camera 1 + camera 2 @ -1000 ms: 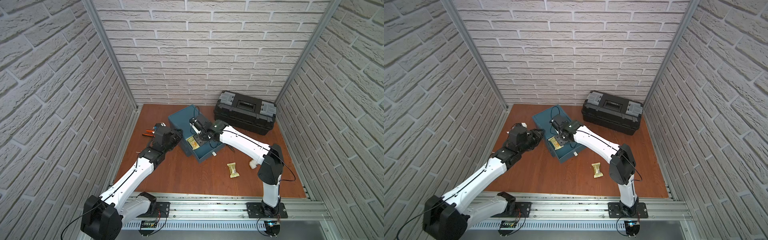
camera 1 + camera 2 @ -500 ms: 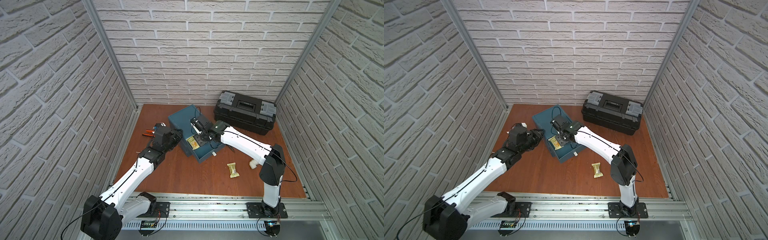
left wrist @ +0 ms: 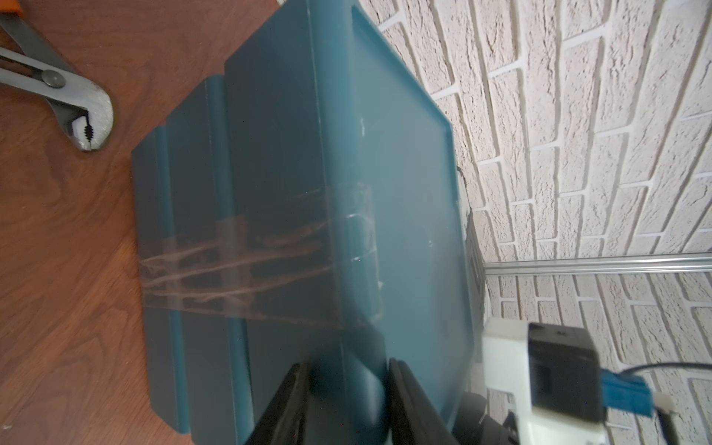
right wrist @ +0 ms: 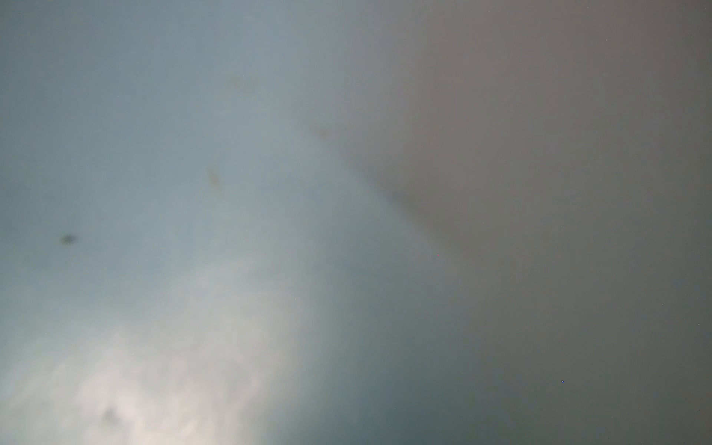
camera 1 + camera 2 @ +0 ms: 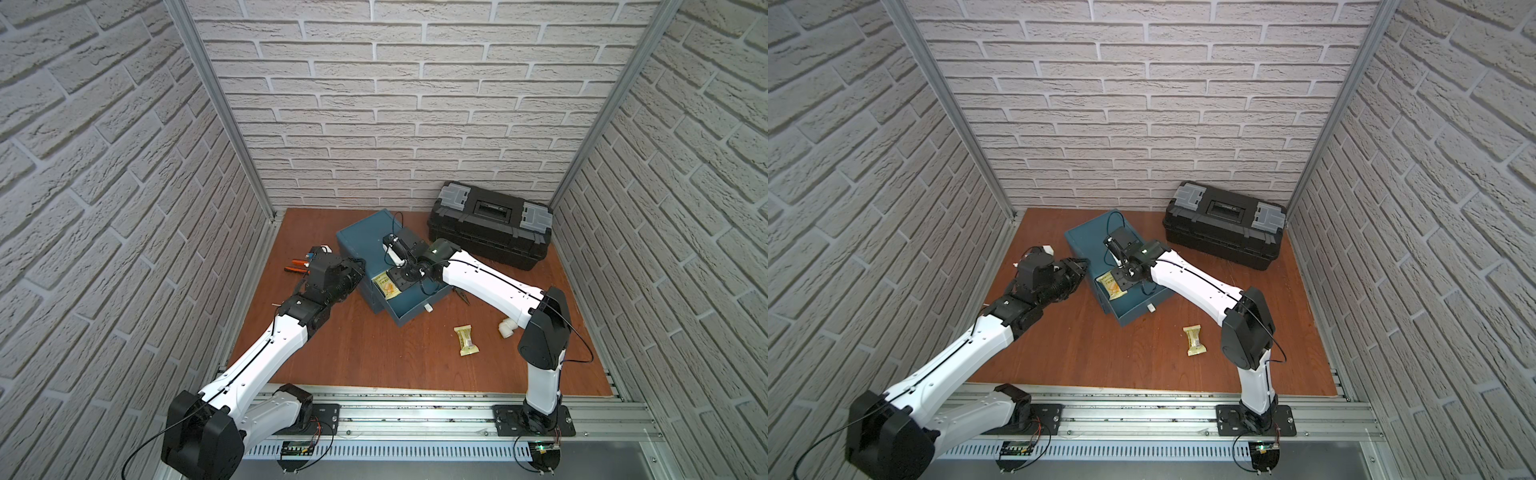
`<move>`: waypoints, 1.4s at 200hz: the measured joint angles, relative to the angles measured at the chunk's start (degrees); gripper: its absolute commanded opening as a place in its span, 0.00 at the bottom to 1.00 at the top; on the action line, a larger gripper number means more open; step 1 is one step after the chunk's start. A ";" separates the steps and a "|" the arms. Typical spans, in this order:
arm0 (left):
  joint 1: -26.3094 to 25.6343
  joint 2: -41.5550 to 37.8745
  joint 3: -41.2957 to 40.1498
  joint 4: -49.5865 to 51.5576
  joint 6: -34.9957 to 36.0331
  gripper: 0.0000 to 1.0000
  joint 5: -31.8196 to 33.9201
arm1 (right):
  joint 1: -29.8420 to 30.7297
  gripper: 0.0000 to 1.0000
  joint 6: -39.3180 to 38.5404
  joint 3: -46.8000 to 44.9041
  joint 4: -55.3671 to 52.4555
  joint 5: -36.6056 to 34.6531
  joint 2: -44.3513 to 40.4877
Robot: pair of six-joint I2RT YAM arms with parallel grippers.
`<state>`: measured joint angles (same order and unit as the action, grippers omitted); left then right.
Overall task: Take the cookies out of the drawer
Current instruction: Pick up the cookie from the drawer, then place the cookie at the center of the board.
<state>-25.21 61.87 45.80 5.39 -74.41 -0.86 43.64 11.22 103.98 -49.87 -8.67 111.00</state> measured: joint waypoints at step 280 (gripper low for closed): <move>0.00 0.00 0.00 0.00 0.00 0.37 0.00 | -9.81 0.33 7.54 -29.59 -10.16 -5.90 -40.30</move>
<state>-25.21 61.87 45.80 5.39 -74.41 -0.86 33.82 18.76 74.39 -60.03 -14.57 70.70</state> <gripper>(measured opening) 0.372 0.329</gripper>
